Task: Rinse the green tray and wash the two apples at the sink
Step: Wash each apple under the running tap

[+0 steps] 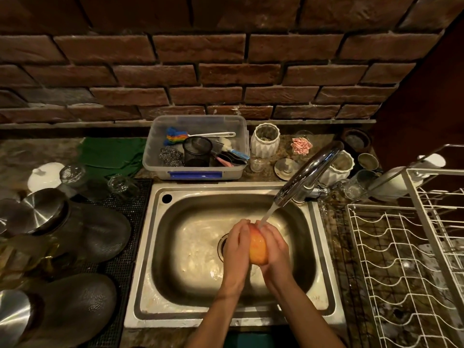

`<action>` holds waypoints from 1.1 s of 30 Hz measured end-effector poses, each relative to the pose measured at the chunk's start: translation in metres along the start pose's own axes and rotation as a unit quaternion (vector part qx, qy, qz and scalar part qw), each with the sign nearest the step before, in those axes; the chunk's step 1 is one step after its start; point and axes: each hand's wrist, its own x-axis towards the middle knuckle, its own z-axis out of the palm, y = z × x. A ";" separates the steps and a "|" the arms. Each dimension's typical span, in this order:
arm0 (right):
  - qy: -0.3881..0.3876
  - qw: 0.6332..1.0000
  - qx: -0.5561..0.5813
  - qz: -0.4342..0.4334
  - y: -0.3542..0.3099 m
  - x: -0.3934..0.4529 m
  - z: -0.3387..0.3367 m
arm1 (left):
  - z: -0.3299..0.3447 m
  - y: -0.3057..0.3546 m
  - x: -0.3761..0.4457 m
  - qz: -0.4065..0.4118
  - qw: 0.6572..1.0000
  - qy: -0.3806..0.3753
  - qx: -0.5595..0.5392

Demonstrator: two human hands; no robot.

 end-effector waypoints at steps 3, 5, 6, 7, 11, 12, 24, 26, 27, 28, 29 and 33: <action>-0.015 0.991 0.060 0.118 -0.007 0.001 0.006 | -0.004 0.000 -0.001 0.061 0.996 0.008 0.069; -0.037 0.985 0.062 0.154 -0.007 0.001 0.006 | -0.007 0.000 0.001 0.065 0.995 0.010 0.069; -0.040 0.988 0.051 0.140 -0.006 0.002 0.005 | -0.007 0.001 0.003 0.043 0.998 0.010 0.046; -0.037 0.992 0.035 0.114 -0.004 0.003 0.005 | -0.007 0.002 0.005 0.012 1.000 0.007 0.022; -0.049 0.998 -0.027 0.020 0.000 0.001 0.000 | -0.004 0.014 0.010 -0.072 0.996 0.012 -0.044; -0.056 0.997 -0.043 0.005 0.001 0.001 -0.003 | -0.004 0.016 0.012 -0.086 0.994 0.008 -0.060; -0.054 0.993 -0.103 -0.023 -0.003 -0.002 -0.015 | -0.012 0.001 0.006 -0.109 0.971 -0.143 -0.158; -0.044 0.994 -0.098 -0.005 -0.003 -0.003 -0.013 | -0.011 -0.005 0.002 -0.080 0.980 -0.151 -0.105; -0.045 0.995 -0.084 0.018 -0.003 -0.003 -0.012 | -0.010 -0.007 0.001 -0.062 0.984 -0.154 -0.070; -0.052 0.995 -0.069 0.044 -0.003 -0.003 -0.012 | -0.010 -0.009 0.000 -0.056 0.985 -0.153 -0.057; -0.065 0.994 -0.058 0.064 -0.004 -0.003 -0.013 | -0.011 -0.010 0.001 -0.063 0.984 -0.149 -0.069; -0.136 0.986 -0.053 0.080 -0.002 0.001 -0.021 | -0.017 -0.012 0.003 -0.099 0.978 -0.143 -0.115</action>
